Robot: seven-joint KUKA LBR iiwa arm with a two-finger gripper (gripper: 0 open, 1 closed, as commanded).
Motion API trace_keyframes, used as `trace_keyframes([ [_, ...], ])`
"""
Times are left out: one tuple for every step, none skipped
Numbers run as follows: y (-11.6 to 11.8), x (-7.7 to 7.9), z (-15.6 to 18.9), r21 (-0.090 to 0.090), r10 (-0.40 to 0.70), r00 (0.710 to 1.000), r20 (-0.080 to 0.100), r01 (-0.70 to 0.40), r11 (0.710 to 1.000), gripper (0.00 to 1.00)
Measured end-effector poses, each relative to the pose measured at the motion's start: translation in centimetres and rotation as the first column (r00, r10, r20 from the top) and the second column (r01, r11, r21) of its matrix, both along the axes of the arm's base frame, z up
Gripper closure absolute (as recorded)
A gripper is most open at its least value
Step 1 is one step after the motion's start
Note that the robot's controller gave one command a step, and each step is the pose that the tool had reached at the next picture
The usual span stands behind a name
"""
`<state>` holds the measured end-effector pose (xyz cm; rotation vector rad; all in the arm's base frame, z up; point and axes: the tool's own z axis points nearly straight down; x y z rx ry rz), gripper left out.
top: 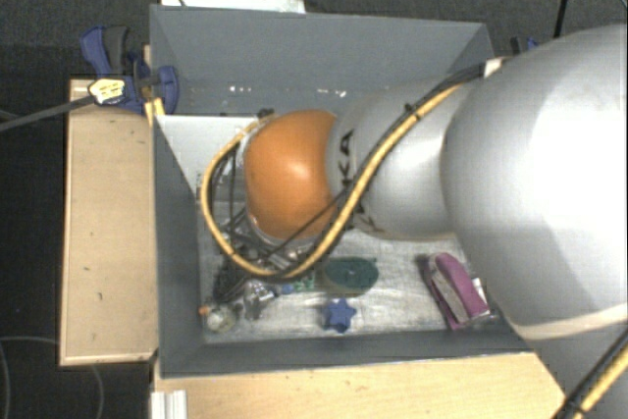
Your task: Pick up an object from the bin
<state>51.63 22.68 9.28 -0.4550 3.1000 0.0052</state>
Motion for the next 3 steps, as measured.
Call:
trace_keyframes([
  [0.0, -0.1, -0.3, -0.001, -0.003, 1.000, -0.005, 0.003, 1.000, 1.00],
  [-5.0, 3.2, 19.2, -0.002, 0.113, 0.994, 0.006, -0.113, 0.994, 1.00],
  [-1.5, -0.8, 9.8, -0.004, -0.109, 0.994, -0.011, 0.109, 0.994, 1.00],
])
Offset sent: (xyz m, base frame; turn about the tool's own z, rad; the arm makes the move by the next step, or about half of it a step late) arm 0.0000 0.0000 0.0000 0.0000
